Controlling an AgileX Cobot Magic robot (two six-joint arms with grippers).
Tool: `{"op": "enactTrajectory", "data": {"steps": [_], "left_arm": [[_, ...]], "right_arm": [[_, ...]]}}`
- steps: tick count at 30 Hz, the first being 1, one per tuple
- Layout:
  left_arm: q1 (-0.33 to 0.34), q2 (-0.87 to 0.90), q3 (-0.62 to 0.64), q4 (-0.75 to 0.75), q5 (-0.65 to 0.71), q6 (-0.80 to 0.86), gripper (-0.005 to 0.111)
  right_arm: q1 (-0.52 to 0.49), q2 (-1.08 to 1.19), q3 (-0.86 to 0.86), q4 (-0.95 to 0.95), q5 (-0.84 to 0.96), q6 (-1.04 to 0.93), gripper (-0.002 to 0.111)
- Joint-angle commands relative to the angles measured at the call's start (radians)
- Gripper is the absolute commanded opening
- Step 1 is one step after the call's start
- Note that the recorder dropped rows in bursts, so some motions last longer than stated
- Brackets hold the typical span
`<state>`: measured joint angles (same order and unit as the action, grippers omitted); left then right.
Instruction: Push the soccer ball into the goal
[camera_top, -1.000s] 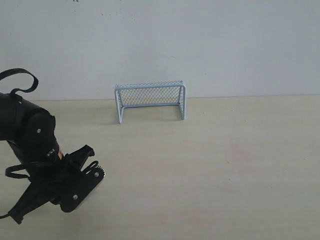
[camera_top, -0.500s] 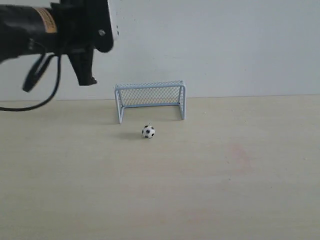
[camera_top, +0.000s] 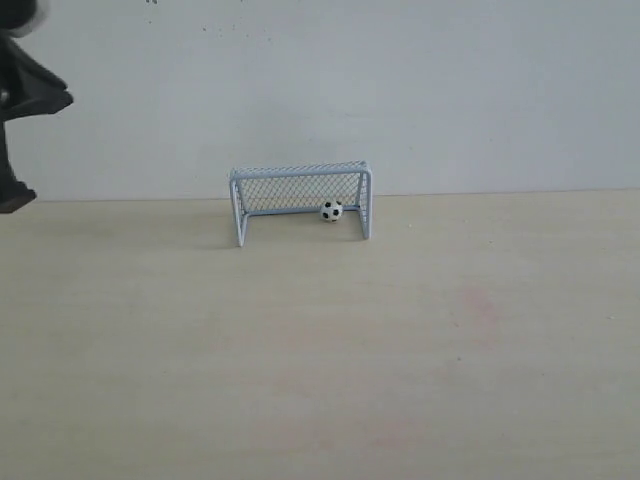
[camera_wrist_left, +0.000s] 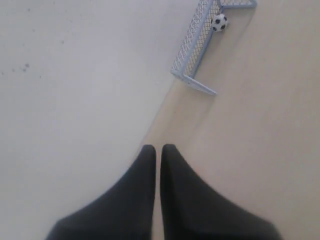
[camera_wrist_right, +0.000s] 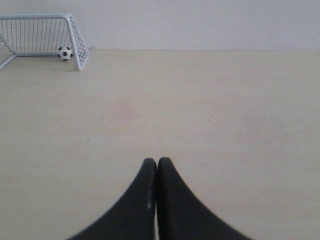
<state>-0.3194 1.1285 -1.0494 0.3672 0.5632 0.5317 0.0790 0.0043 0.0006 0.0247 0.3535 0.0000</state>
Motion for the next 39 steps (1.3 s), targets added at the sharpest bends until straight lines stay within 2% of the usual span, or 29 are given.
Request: {"op": "enactTrajectory", "data": {"steps": [1,10,14,19,22,25,36,39], "left_arm": [[-0.002,-0.162,0.131,-0.04,0.01,-0.246,0.004],[-0.002,-0.615,0.405,-0.113,-0.035,-0.363,0.004],[-0.002,-0.787,0.428,-0.183,-0.042,-0.363,0.004],[-0.002,-0.973,0.428,-0.344,-0.042,-0.363,0.004],[-0.002,-1.063,0.428,-0.354,-0.042,-0.363,0.004],[-0.002,-1.128,0.428,-0.354,-0.042,-0.363,0.004],[-0.002,-1.128,0.424,-0.351,-0.04,-0.361,0.004],[0.025,-1.128,0.424,-0.348,-0.039,-0.356,0.004]], "right_arm": [[0.001,-0.004,-0.001,-0.004,-0.012,0.0,0.0],[0.001,-0.004,-0.001,-0.004,-0.012,0.0,0.0],[0.001,-0.004,-0.001,-0.004,-0.012,0.0,0.0],[0.001,-0.004,-0.001,-0.004,-0.012,0.0,0.0],[0.001,-0.004,-0.001,-0.004,-0.012,0.0,0.0],[0.001,-0.004,-0.001,-0.004,-0.012,0.0,0.0],[0.001,-0.004,-0.001,-0.004,-0.003,0.0,0.0],[0.001,-0.004,-0.001,-0.004,-0.005,0.0,0.0]]}}
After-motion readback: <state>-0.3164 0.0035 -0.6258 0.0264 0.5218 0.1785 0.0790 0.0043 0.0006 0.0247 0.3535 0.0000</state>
